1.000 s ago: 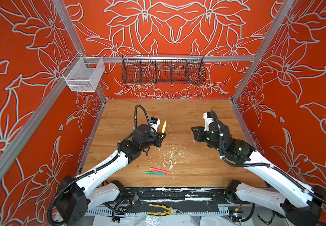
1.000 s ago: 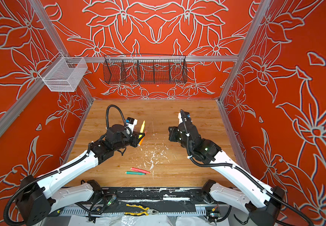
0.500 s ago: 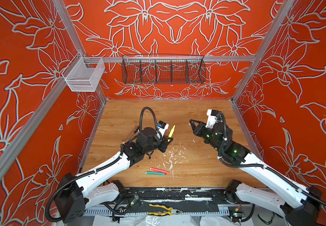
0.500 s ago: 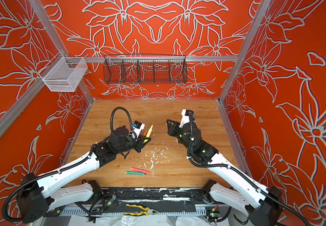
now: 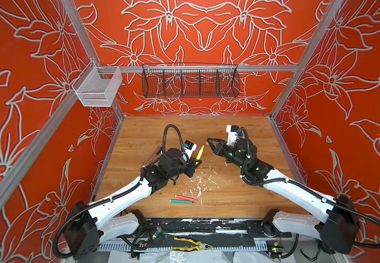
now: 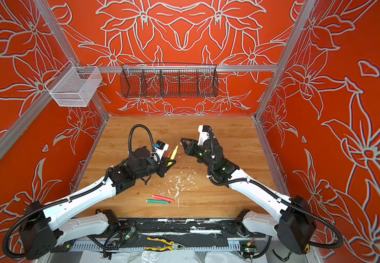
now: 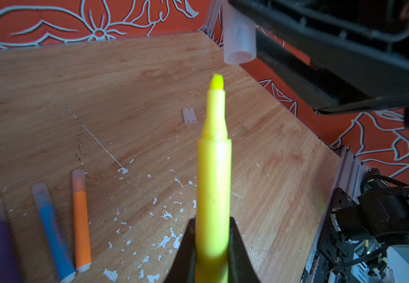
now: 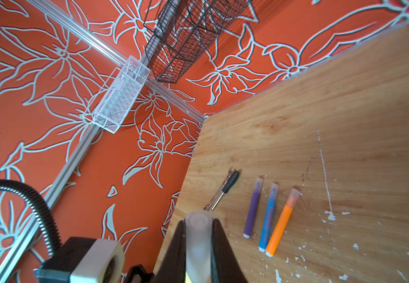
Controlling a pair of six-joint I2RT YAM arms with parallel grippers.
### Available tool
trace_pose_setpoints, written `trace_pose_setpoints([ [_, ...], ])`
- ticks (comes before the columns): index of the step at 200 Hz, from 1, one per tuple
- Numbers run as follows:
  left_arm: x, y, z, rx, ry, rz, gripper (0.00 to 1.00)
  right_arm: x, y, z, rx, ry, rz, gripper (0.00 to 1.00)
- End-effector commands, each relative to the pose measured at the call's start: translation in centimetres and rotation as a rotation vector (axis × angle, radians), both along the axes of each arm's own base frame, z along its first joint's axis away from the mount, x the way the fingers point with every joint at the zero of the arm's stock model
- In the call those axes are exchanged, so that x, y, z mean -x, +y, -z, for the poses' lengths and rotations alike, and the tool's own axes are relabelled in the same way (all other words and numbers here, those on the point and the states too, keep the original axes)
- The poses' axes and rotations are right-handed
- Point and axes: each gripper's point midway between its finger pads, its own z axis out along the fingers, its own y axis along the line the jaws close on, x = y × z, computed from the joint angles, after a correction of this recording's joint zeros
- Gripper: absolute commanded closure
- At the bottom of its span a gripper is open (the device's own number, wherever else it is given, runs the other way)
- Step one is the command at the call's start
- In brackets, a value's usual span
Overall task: Insert the pens into the pen caps
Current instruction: 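Carry the cap over the yellow highlighter tip with the right gripper, then lower the cap onto the yellow highlighter tip with the right gripper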
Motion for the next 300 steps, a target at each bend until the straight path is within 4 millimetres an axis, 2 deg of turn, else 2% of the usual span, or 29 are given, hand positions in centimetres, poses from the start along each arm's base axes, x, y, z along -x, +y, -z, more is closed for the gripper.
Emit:
trace_pose_setpoints([
  [1, -0.5, -0.5, -1.6, 0.019, -0.045, 0.005, 1.00, 0.1, 0.7, -0.8, -0.060, -0.018, -0.041, 0.96],
  [130, -0.7, -0.1, -1.7, 0.012, -0.054, -0.017, 1.00, -0.1, 1.8, 1.2, -0.055, 0.028, -0.066, 0.96],
  [188, -1.0, 0.1, -1.5, 0.001, -0.053, -0.035, 1.00, 0.4, 2.7, 1.3, -0.063, 0.035, -0.096, 0.96],
  [253, -1.6, 0.4, -0.9, -0.016, -0.040, -0.077, 1.00, 2.7, 3.4, 2.2, -0.055, 0.053, -0.142, 0.97],
  [300, -1.6, 0.3, -0.9, -0.006, -0.034, -0.072, 1.00, 4.3, 3.7, 4.4, 0.017, 0.059, -0.159, 0.94],
])
